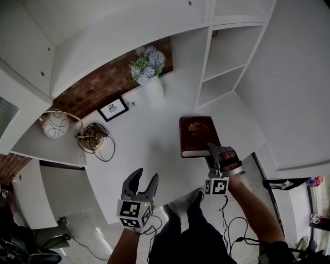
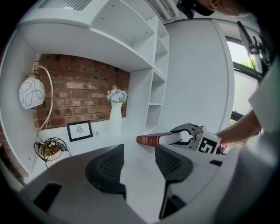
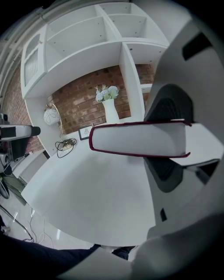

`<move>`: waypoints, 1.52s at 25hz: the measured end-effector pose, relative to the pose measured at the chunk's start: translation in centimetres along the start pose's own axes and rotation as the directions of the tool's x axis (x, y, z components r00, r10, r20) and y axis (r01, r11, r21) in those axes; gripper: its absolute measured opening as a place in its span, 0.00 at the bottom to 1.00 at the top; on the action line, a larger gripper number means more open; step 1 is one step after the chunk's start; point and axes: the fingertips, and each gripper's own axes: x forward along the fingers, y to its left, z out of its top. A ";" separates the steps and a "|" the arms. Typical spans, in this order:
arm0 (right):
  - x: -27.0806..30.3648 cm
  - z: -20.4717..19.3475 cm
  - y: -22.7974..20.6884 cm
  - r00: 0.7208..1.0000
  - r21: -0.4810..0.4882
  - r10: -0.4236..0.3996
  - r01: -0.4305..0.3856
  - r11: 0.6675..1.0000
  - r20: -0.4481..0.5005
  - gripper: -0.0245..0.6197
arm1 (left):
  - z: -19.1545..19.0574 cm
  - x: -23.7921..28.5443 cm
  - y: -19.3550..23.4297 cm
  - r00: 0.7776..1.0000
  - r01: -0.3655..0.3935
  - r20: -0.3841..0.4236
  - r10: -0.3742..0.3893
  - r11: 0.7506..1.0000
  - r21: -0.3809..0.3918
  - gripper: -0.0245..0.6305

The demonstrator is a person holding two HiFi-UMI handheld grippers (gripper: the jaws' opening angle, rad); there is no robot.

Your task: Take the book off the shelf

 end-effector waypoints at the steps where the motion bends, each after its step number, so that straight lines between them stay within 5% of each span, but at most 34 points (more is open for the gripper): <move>1: 0.1 0.2 0.1 1.000 0.001 -0.003 0.003 1.000 0.007 0.38 | -0.2 0.0 0.1 1.000 -0.002 -0.001 0.002 1.000 -0.005 0.37; 9: 0.8 1.7 3.7 0.987 0.101 0.155 -0.158 0.982 0.038 0.50 | -1.4 -0.5 0.9 1.000 0.000 -0.017 0.000 0.999 -0.033 0.37; 18: 0.7 1.8 9.0 0.940 0.146 0.338 -0.342 0.928 0.053 0.52 | -3.0 -0.2 0.4 0.999 0.019 -0.034 -0.021 0.999 -0.039 0.37; 23: 0.8 2.9 10.5 0.901 0.193 0.421 -0.434 0.880 0.106 0.63 | -3.6 -0.1 0.7 0.999 0.016 -0.044 -0.018 0.999 -0.049 0.37; 28: 0.5 4.0 9.4 0.902 0.226 0.404 -0.430 0.874 0.156 0.63 | -3.3 -0.1 0.7 0.999 0.014 -0.039 -0.016 0.999 -0.047 0.37; 32: -0.1 5.0 6.9 0.901 0.343 0.372 -0.430 0.835 0.223 0.60 | -1.7 -0.3 0.7 1.000 0.016 -0.019 -0.017 0.999 -0.039 0.37; 38: -1.0 4.3 -2.9 0.971 0.538 0.105 -0.207 0.817 0.215 0.32 | 2.2 -1.1 0.6 0.999 0.007 0.037 -0.008 1.000 0.007 0.37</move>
